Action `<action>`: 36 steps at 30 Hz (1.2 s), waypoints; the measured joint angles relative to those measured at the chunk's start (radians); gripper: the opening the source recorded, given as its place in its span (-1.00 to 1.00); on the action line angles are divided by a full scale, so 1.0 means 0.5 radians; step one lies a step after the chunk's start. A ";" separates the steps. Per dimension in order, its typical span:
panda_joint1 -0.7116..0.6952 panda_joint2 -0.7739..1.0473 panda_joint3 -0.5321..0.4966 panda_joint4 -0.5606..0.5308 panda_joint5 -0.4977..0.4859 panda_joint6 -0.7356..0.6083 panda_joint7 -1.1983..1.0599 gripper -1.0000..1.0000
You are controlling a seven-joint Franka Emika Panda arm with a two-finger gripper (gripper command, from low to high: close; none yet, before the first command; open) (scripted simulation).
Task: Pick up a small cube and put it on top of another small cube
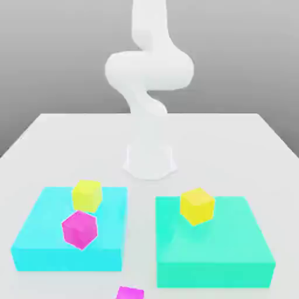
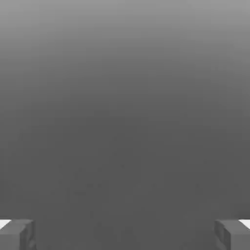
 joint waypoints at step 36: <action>-0.108 2.447 -0.020 0.069 0.027 0.905 0.187 -1.00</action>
